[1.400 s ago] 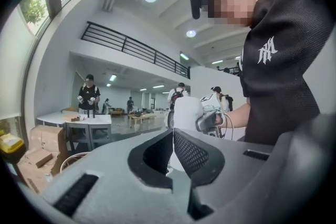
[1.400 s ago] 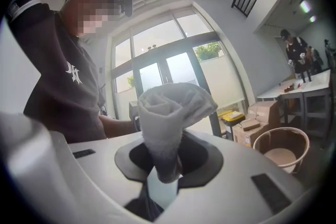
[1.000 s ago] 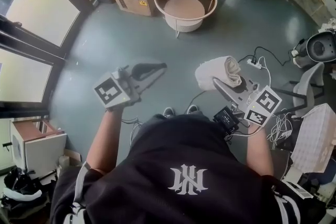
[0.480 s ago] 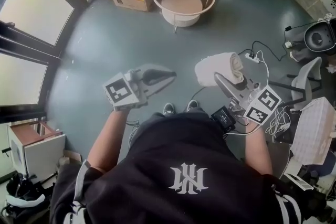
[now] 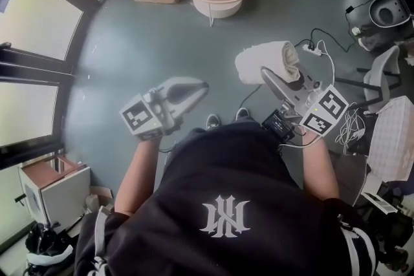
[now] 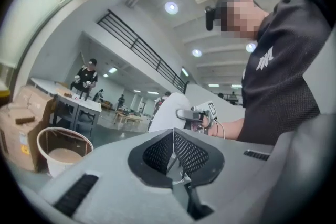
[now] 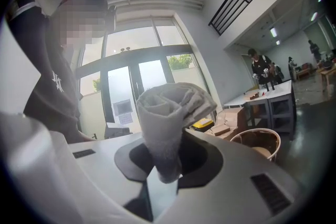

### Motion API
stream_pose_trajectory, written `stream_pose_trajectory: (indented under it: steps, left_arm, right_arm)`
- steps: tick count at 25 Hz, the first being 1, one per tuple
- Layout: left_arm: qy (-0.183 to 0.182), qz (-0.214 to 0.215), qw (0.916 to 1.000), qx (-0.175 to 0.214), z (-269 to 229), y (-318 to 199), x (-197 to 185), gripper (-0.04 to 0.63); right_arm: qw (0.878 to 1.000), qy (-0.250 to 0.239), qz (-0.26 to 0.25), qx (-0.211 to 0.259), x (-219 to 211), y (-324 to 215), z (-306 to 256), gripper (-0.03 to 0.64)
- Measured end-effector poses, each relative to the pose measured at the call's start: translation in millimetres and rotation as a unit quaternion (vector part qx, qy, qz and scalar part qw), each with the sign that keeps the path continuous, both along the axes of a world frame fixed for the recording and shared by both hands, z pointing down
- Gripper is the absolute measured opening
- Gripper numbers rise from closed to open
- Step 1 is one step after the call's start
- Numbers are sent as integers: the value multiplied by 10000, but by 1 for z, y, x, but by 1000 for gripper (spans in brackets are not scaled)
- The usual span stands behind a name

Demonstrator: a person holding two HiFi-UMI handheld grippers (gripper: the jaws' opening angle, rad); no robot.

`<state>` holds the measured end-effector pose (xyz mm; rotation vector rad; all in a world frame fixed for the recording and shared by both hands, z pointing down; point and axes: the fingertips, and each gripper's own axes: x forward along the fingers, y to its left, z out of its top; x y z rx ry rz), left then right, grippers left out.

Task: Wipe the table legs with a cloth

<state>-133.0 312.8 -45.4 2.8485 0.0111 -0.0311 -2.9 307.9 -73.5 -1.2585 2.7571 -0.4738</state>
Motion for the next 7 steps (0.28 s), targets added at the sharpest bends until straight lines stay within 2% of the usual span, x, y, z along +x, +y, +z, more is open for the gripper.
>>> stream_pose_trajectory:
  steps: [3, 7]
  left_arm:
    - [411, -136, 9988, -231, 4, -1, 1, 6]
    - [386, -34, 9992, -113, 14, 6, 18, 6]
  right_arm:
    - [10000, -40, 4, 83, 3, -3, -5, 72]
    - [9997, 188, -69, 113, 10, -4, -2, 71]
